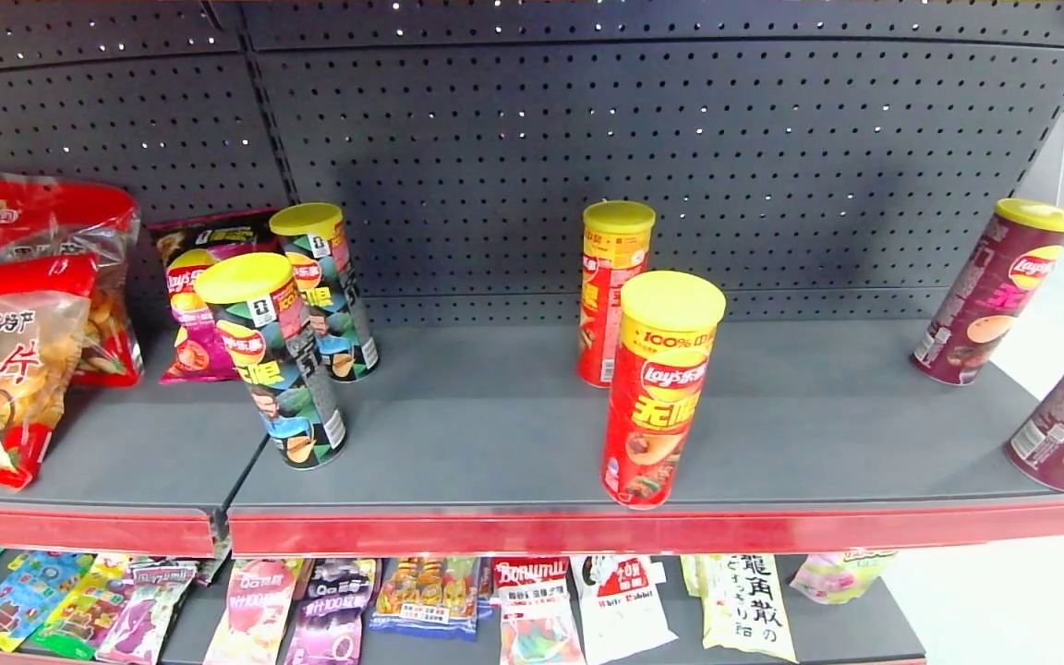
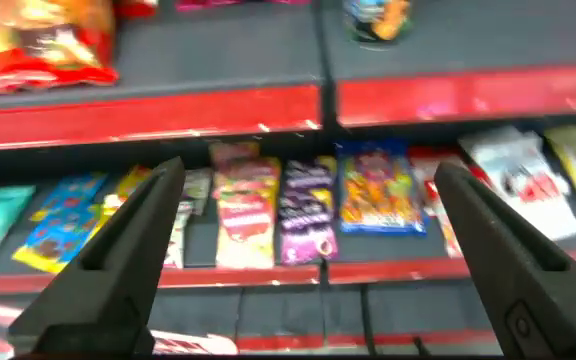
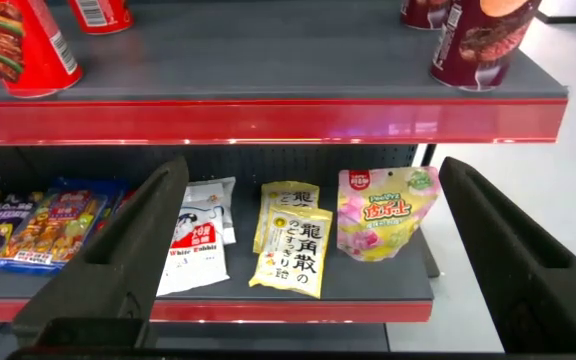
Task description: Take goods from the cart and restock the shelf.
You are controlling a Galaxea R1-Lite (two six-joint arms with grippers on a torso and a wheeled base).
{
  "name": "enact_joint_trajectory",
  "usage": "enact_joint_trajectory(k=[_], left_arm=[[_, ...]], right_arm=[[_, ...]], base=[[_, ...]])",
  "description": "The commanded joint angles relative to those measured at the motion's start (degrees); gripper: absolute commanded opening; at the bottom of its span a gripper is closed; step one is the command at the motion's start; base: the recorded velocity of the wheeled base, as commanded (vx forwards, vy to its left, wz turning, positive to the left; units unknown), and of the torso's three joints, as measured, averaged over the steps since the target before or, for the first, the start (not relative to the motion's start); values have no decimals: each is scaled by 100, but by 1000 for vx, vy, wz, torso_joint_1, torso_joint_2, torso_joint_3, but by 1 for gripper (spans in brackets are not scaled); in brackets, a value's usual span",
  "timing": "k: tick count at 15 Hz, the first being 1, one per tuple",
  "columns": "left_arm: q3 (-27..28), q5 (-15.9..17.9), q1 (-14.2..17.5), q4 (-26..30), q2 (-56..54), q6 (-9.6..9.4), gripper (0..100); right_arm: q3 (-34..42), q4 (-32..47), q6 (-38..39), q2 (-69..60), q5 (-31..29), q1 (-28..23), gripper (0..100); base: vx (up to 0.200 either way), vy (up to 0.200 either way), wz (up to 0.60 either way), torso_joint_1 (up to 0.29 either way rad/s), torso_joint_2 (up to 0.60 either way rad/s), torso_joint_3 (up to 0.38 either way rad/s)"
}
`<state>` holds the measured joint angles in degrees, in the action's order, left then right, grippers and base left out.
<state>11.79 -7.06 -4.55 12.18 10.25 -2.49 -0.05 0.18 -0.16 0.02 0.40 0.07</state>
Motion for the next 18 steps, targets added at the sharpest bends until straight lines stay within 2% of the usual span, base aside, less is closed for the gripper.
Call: enact_joint_trajectory(k=[1, 2, 3, 4, 5, 6, 7, 8, 9, 10, 13, 17, 18], left_arm=[[-107, -41, 551, -14, 232, 187, 100], [-405, 38, 789, -31, 73, 205, 100], [-564, 319, 736, -154, -296, 205, 100], [-564, 803, 472, -198, -612, 178, 100], [-590, 1101, 420, -233, -902, 29, 100], [-616, 1180, 463, -295, -972, -33, 100], [-687, 1163, 463, -400, -972, -33, 100], [-880, 1075, 463, -840, -981, 3, 100], [-1003, 838, 463, -1112, -981, 3, 100], [-1152, 767, 472, -1174, -981, 47, 100], [-1161, 934, 463, -1165, -972, 126, 100], [-1161, 934, 463, -1165, -981, 126, 100], [-1161, 934, 463, -1165, -981, 126, 100]], right_arm=[[-4, -1, -2, -2, 4, 1, 100], [-4, -1, -2, -2, 4, 1, 100], [-4, -1, -2, -2, 4, 1, 100], [5, -1, -2, -2, 4, 1, 100], [5, -1, -2, -2, 4, 1, 100], [-4, -1, -2, -2, 4, 1, 100], [-4, -1, -2, -2, 4, 1, 100], [-4, -1, -2, -2, 4, 1, 100], [-4, -1, -2, -2, 4, 1, 100], [-4, -1, -2, 6, 4, 1, 100], [-4, -1, -2, -2, 4, 1, 100], [-4, -1, -19, -2, -14, -7, 100], [-399, -18, 33, 173, 21, 19, 100]], base=[[0, 0, 0, 0, 0, 0], [0, 0, 0, 0, 0, 0], [0, 0, 0, 0, 0, 0], [0, 0, 0, 0, 0, 0], [0, 0, 0, 0, 0, 0], [0, 0, 0, 0, 0, 0], [0, 0, 0, 0, 0, 0], [0, 0, 0, 0, 0, 0], [0, 0, 0, 0, 0, 0], [0, 0, 0, 0, 0, 0], [0, 0, 0, 0, 0, 0], [0, 0, 0, 0, 0, 0], [0, 0, 0, 0, 0, 0]])
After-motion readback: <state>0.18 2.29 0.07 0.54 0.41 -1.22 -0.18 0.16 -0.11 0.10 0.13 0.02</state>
